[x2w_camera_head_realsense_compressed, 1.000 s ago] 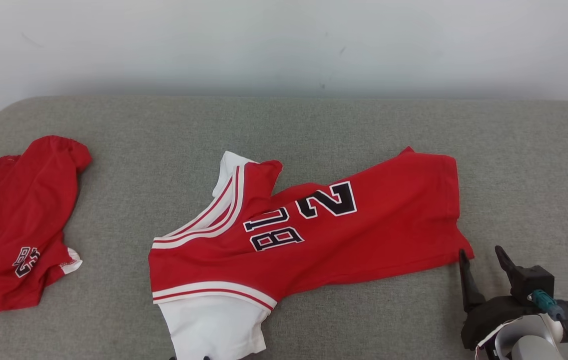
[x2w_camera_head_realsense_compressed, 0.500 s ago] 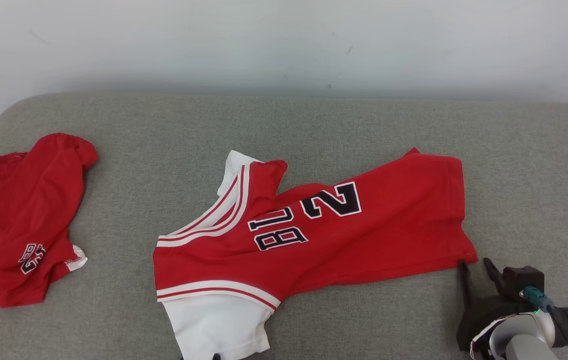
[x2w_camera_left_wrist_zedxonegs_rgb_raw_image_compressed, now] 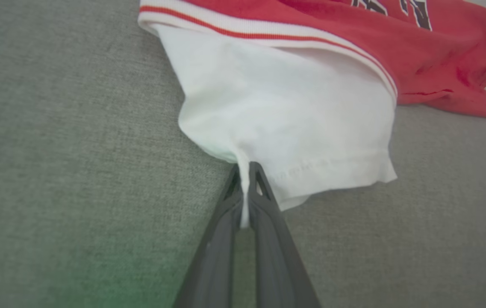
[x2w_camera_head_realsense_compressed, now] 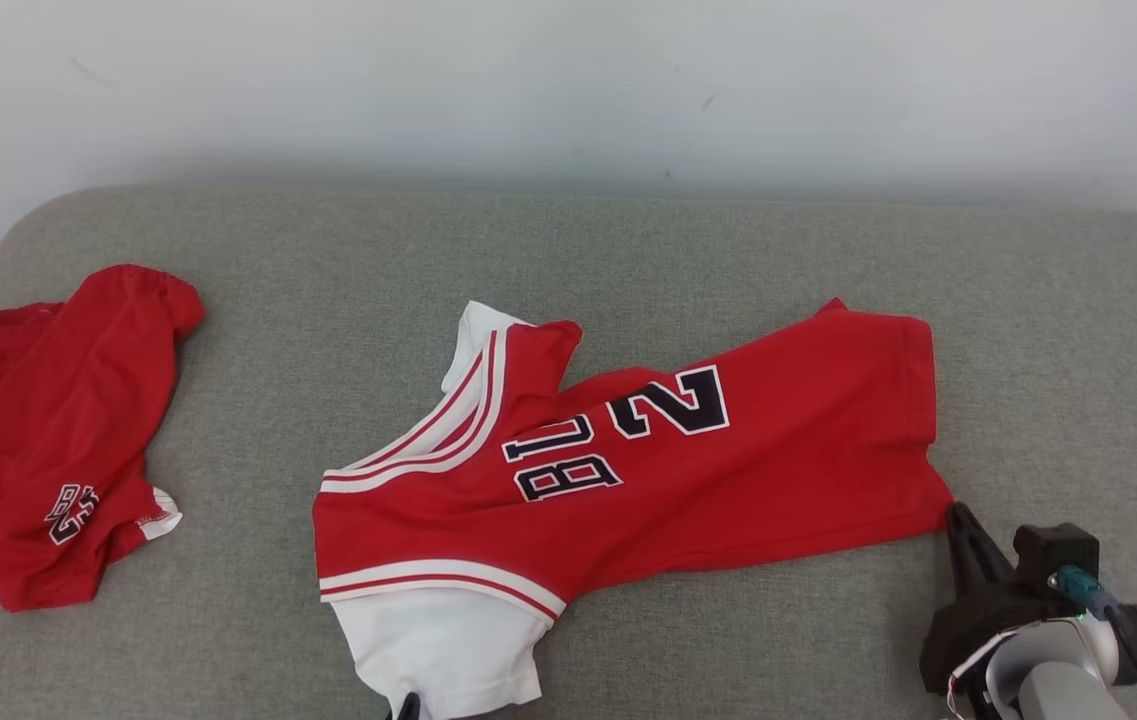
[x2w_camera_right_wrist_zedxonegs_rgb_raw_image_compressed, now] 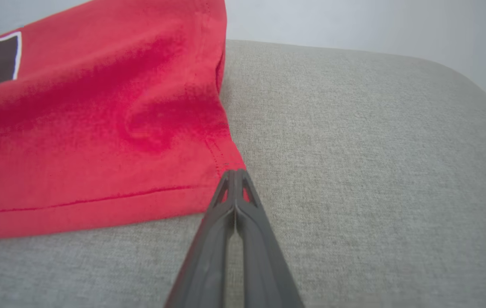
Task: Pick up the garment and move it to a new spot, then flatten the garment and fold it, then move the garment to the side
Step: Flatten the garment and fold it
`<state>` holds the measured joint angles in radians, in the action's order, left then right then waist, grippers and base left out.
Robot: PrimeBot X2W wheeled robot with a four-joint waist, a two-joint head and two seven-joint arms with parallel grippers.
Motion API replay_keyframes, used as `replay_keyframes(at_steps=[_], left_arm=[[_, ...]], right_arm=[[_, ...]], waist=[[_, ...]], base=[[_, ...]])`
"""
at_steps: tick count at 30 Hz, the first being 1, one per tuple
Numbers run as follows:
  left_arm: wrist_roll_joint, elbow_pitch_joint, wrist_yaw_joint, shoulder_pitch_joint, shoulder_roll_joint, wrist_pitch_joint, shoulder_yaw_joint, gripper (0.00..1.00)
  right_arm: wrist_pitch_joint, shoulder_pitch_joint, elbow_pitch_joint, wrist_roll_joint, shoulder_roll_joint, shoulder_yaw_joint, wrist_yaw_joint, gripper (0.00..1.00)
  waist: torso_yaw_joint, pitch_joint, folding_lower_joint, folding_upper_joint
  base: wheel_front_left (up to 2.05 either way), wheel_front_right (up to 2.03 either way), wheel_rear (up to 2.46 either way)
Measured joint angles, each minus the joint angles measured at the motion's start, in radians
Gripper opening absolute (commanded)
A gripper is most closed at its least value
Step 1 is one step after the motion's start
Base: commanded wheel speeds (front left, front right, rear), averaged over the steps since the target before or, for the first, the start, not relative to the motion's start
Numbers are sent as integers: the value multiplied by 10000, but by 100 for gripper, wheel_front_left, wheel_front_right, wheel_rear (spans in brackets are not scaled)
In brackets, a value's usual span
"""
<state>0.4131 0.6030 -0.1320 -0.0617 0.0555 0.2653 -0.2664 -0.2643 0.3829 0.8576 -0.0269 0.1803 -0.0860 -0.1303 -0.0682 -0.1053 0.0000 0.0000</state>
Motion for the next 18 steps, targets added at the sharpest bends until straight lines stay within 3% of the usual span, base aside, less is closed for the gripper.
replay_keyframes(at_steps=[4,5,6,7,18], left_arm=[[-71,-236,2,184,0,-19,117,0],[-88,-318,2,230,-4,-23,184,0],[-153,-481,2,266,-6,-25,303,34],[-173,-629,2,289,0,-25,410,100],[-571,-1507,4,878,-25,-27,792,100]], right_arm=[[0,-238,-257,-86,88,92,0,0],[0,-262,-299,-100,102,111,0,11],[0,-291,-305,-102,115,117,0,83],[0,-311,-270,-104,128,123,0,100],[0,-180,-211,-140,272,209,0,100]], waist=[[66,51,0,0],[87,62,0,0],[105,68,0,0],[124,68,0,0],[106,32,0,0]], base=[[0,0,0],[0,0,0],[0,0,0],[0,0,0],[0,0,0]])
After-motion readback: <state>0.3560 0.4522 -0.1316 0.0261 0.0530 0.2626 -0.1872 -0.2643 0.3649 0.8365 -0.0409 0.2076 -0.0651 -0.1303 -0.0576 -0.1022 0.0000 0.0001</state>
